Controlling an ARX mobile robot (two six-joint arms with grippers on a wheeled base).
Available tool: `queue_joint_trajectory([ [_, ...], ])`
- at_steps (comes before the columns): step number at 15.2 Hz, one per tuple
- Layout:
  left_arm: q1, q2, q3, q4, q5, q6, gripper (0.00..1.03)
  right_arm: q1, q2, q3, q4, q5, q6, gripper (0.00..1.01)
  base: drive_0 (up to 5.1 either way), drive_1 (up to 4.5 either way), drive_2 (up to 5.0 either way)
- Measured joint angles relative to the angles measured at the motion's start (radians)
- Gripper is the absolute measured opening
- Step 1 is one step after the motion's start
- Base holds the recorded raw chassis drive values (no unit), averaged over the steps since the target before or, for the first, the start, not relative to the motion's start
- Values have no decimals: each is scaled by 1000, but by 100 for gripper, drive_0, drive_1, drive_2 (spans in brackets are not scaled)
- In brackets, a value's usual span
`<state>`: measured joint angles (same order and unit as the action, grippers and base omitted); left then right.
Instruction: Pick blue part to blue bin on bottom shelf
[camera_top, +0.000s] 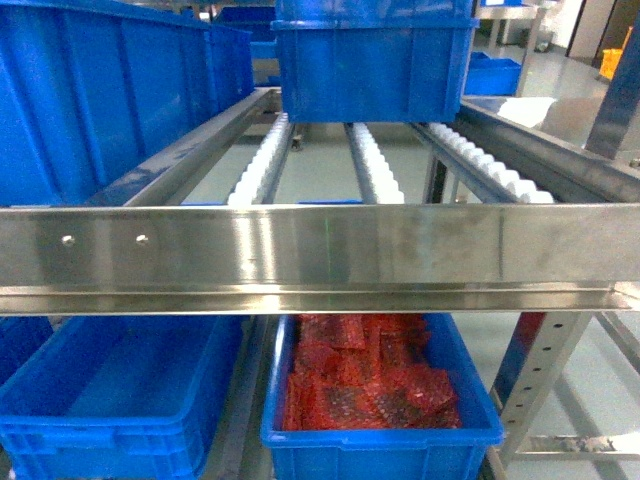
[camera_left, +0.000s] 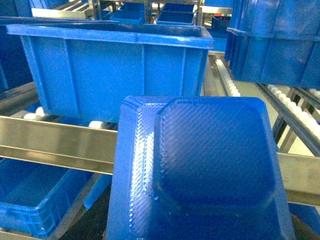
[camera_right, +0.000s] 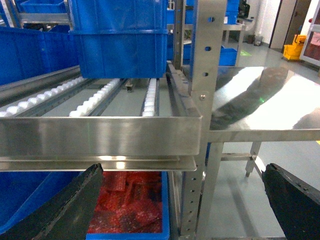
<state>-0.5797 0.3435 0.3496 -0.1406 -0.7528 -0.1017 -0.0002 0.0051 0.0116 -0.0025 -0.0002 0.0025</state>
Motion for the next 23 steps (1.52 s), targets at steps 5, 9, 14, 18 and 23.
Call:
queue_joint_trajectory([
  [5,0,3,0,6,1,0,43,0,0,0,-4,0,0,98,-502,229,229],
  [9,0,-1,0,0,-3,0,43,0,0,0,-1,-3,0,98,-502,229,229],
  [14,1,0,0,3,-2,0,43,0,0,0,-2,-2,0,98,-502,229,229],
  [18,1,1,0,5,-2,0,43,0,0,0,0,-1,0,98,-251,115,115],
  [23,1,1,0,2,-2,0,43,0,0,0,-2,0,1,98,0,0,0],
])
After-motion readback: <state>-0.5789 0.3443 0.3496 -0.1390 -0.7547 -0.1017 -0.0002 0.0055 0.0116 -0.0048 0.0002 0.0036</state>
